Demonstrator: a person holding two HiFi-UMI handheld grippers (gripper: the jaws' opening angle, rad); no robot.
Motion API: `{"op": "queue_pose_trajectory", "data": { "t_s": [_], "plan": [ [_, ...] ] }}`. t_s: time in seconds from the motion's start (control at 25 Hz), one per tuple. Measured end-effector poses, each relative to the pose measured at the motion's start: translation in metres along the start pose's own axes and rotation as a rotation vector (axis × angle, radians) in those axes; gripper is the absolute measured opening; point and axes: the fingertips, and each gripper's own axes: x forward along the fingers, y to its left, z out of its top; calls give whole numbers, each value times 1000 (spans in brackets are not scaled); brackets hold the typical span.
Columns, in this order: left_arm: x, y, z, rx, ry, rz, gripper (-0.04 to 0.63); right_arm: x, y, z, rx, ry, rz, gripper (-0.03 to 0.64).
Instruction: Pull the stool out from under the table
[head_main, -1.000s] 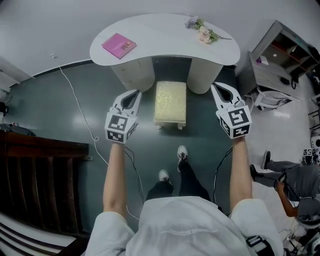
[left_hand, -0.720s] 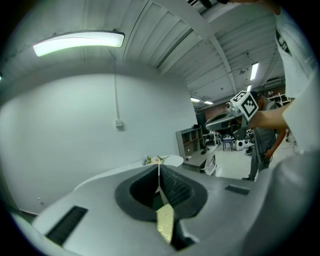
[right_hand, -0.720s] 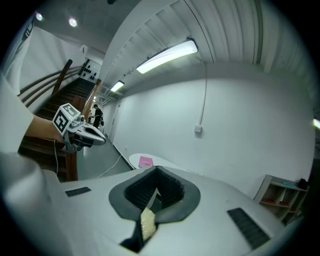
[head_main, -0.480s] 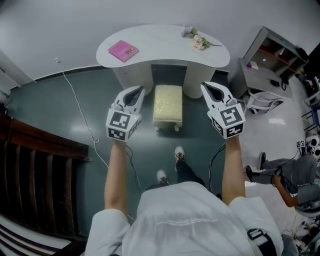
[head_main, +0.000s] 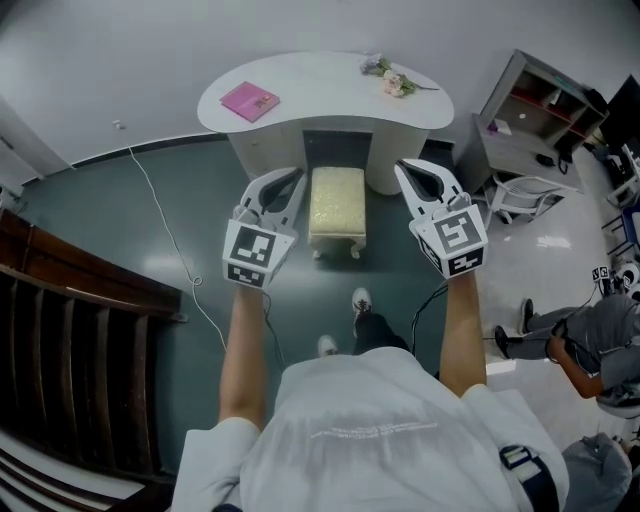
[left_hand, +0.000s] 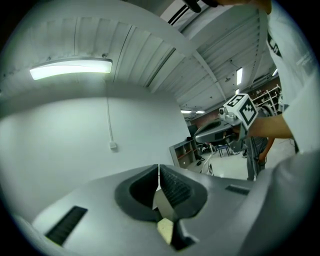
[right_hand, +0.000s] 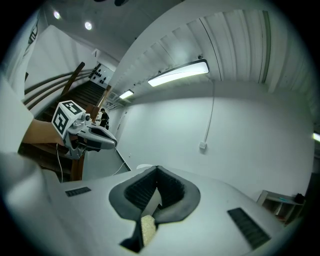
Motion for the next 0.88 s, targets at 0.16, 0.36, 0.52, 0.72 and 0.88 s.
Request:
{"op": "queue_pose_trajectory", "data": {
  "t_s": [0.16,0.36,0.52,0.72,0.88],
  "plan": [
    [-9,-4,8,23,-13,0,23,-8,6,1,-7,4,-4,15],
    [-8,-2,10,24,-15,4,23,-13,4,2,-24,10,-12,15],
    [-7,-3,5,17,-7,4,23,-14,3,2,-27,7,-11,15],
    [-7,-2,1,14,2,2,23,-11,7,0,-29,12,14,15],
    [-8,-4,-6,19,26,-5,23,-9,10,-2,-29,18,20,15]
  ]
}}
